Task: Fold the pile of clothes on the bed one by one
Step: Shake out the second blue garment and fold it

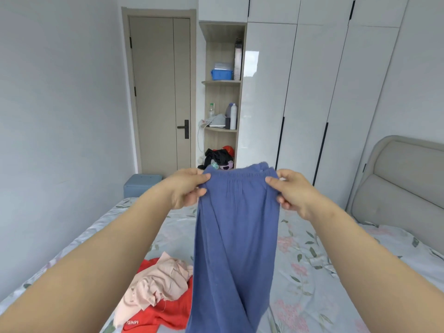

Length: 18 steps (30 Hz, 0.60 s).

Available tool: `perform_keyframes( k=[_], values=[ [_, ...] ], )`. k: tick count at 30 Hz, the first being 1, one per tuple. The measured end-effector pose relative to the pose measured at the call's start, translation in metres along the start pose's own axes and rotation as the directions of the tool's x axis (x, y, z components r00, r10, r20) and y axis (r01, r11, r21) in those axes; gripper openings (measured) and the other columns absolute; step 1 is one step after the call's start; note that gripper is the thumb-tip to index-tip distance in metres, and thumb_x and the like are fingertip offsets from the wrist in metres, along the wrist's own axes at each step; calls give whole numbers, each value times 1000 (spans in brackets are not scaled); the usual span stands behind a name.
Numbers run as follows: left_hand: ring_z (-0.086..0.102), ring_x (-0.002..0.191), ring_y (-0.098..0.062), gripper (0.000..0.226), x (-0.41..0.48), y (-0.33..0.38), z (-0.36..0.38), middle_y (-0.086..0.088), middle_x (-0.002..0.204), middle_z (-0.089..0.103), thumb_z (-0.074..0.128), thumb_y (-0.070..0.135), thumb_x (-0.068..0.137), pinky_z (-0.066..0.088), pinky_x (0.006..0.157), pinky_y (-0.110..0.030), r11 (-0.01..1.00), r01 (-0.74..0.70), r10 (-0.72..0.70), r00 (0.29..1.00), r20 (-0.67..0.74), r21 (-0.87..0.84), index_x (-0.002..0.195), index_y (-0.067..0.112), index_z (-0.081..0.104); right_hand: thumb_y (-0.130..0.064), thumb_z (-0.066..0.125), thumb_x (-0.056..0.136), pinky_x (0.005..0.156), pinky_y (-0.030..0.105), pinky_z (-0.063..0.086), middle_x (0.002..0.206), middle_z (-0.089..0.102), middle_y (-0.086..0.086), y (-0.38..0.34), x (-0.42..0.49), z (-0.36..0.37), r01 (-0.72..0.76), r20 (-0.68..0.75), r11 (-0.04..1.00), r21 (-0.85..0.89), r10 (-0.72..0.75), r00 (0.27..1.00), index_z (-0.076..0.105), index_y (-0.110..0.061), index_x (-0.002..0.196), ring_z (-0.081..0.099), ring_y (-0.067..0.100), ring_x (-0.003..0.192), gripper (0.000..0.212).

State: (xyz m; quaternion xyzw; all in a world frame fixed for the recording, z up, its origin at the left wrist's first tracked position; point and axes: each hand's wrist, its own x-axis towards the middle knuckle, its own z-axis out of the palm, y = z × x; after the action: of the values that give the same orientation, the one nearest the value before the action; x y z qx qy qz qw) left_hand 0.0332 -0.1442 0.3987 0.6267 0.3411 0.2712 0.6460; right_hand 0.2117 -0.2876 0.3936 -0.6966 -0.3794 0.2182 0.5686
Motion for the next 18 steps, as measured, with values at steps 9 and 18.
perform_keyframes(
  k=[9, 18],
  values=[
    [55, 110, -34, 19, -12, 74, 32, 2, 103, 50, 38, 27, 103, 53, 71, -54, 923, -287, 300, 954, 12, -258, 86, 25, 45, -25, 41, 101, 79, 28, 49, 93, 56, -14, -69, -7, -11, 296, -213, 937, 186, -256, 943, 45, -28, 86, 62, 15, 88, 16],
    [64, 84, -15, 21, -5, 83, 34, 6, 96, 55, 36, 26, 103, 53, 75, -40, 884, -459, 458, 888, -29, -89, 84, 27, 47, -20, 50, 96, 79, 28, 41, 91, 58, -3, -70, -12, -30, 466, -333, 883, 51, -425, 842, 50, -30, 81, 54, 17, 88, 18]
  ],
)
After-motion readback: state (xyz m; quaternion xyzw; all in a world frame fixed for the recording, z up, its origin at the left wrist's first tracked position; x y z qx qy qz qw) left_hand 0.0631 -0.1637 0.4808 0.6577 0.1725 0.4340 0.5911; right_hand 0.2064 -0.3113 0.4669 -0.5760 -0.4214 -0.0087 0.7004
